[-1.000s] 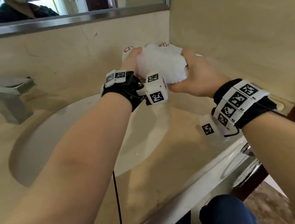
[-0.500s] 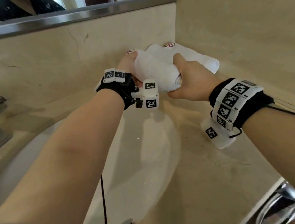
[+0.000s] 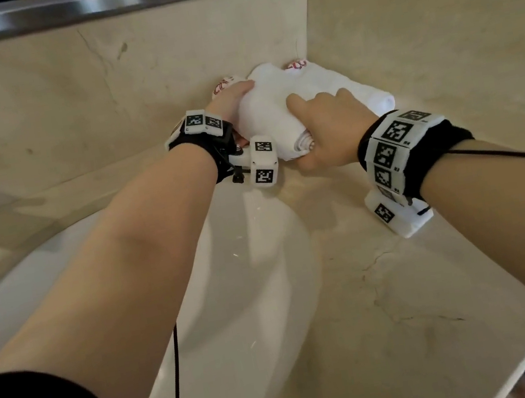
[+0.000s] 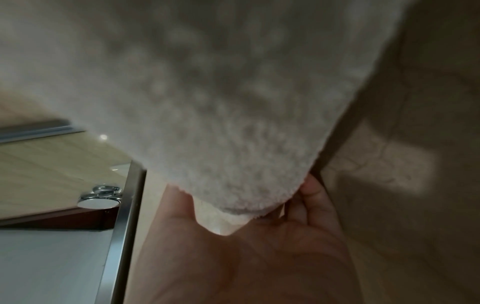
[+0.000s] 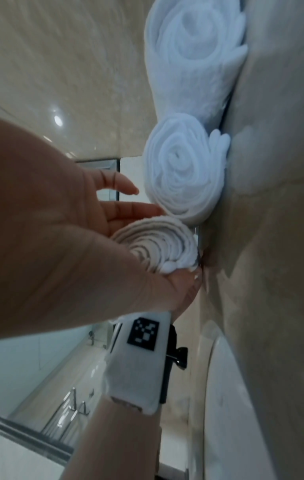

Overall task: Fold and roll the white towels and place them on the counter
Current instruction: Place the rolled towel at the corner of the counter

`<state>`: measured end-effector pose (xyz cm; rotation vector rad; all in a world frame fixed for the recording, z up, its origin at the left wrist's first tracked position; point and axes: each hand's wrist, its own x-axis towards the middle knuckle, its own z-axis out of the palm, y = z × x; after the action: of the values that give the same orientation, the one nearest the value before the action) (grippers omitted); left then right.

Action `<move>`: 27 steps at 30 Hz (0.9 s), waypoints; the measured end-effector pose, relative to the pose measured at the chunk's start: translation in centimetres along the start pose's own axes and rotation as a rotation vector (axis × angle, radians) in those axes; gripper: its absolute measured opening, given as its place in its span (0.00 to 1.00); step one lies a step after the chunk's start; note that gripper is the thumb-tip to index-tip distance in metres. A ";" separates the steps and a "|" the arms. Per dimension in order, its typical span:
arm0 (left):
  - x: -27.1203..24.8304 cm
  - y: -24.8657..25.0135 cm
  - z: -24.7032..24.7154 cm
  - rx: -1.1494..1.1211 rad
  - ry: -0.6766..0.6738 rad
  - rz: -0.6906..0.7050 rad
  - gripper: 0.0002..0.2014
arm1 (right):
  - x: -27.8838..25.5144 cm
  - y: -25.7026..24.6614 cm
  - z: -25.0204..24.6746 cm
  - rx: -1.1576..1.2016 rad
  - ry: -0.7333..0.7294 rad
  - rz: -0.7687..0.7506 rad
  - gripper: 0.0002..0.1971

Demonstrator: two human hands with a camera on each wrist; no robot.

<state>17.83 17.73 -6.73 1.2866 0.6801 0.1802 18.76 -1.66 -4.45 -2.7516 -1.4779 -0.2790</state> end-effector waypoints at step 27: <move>-4.0 0.2 0.0 0.463 0.355 0.159 0.45 | 1.2 -1.1 1.2 -0.089 -0.084 0.102 0.30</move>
<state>14.73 15.84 -5.08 1.7782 0.9584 0.4050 18.69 0.01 -5.53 -2.9316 -1.3688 -0.2362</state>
